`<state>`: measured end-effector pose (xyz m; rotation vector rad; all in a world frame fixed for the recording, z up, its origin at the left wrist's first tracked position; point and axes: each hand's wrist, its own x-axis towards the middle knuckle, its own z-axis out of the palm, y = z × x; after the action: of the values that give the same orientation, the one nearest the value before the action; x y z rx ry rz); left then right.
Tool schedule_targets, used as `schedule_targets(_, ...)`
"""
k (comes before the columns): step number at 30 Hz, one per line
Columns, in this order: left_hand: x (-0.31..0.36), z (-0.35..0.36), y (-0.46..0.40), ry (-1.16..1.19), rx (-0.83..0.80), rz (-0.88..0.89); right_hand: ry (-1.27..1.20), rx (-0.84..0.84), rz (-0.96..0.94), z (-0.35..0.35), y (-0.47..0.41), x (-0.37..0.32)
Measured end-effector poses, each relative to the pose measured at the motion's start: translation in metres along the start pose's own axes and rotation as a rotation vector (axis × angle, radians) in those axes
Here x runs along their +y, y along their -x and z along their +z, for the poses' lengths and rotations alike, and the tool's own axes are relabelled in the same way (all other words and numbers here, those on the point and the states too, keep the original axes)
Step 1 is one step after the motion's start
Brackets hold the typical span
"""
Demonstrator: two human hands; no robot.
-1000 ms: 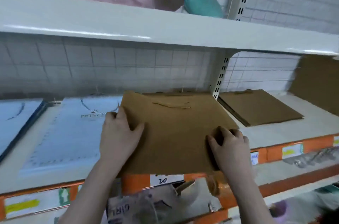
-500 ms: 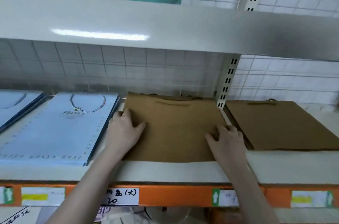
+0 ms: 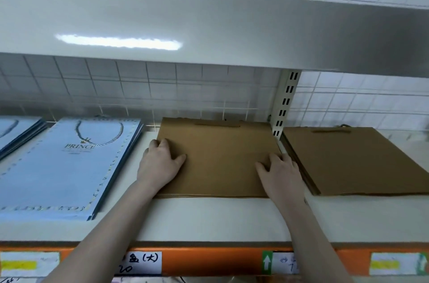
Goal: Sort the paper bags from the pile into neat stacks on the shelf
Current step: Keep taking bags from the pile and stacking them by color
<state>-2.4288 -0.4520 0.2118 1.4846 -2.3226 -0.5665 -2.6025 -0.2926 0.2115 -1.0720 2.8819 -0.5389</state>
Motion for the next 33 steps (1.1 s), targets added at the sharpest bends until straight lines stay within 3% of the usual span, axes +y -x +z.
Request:
schedule_targets(9, 0.004, 0.005, -0.001, -0.009, 0.029, -0.025, 0.051, 0.024, -0.023, 0.004, -0.004, 0.002)
schedule_targets(14, -0.001, -0.001, 0.014, -0.133, 0.152, 0.019, 0.174, 0.072, -0.117, 0.001, 0.008, -0.006)
schedule_targets(20, -0.027, -0.021, 0.044, -0.226, 0.332, 0.072, 0.121, 0.04, -0.219, 0.009, 0.031, -0.041)
schedule_targets(27, -0.108, -0.068, 0.084, -0.245, 0.434, 0.006, 0.02, 0.03, -0.374, 0.033, 0.092, -0.121)
schedule_targets(33, -0.223, -0.136, 0.13, -0.32, 0.525, -0.078, -0.051, 0.023, -0.528, 0.06, 0.157, -0.225)
